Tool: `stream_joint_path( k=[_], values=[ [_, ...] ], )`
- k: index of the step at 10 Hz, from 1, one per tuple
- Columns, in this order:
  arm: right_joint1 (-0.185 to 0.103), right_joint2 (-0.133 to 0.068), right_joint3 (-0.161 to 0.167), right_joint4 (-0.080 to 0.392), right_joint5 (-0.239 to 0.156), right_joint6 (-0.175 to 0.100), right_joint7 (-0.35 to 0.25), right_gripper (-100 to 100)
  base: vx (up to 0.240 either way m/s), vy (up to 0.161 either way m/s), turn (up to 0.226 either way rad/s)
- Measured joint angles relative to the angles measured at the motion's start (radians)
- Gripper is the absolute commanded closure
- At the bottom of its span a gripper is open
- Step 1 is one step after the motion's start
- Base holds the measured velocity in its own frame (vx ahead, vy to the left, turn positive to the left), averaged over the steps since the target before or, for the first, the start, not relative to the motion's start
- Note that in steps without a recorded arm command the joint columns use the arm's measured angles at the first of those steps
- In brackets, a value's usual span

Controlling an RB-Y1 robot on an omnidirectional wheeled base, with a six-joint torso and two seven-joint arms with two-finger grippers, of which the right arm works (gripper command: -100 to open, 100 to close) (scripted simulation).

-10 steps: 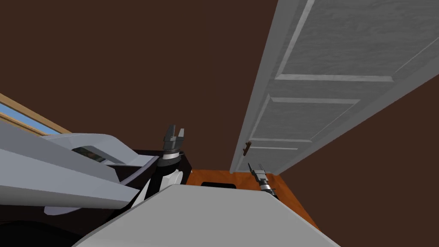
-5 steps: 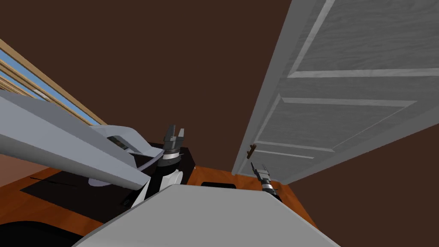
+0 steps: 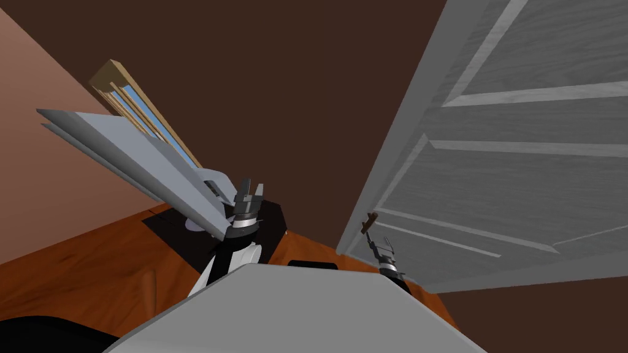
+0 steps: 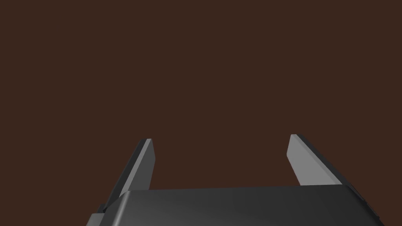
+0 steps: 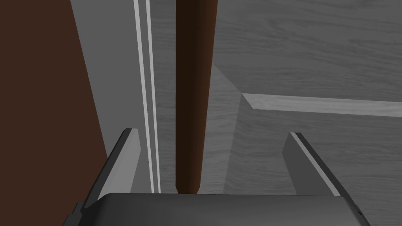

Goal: Pull the door open

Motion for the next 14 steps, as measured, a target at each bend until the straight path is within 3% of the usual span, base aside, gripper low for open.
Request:
stream_joint_path(
  k=[4, 5, 8, 11, 12, 14],
  values=[
    [0.004, 0.029, -0.081, 0.017, -0.041, 0.009, 0.03, -100, -0.043, -0.039, 0.336],
    [-0.008, 0.037, -0.102, 0.042, -0.051, 0.009, 0.034, -100, -0.047, -0.03, 0.251],
    [0.011, 0.058, -0.165, 0.021, -0.084, 0.03, 0.071, -100, -0.043, -0.03, 0.319],
    [0.007, 0.075, -0.221, 0.055, -0.112, 0.028, 0.082, -100, -0.049, -0.03, 0.323],
    [0.019, 0.086, -0.245, 0.041, -0.125, 0.037, 0.098, -100, -0.055, -0.012, 0.189],
    [0.004, 0.095, -0.273, 0.081, -0.138, 0.033, 0.099, -100, -0.054, -0.007, 0.22]
  ],
)
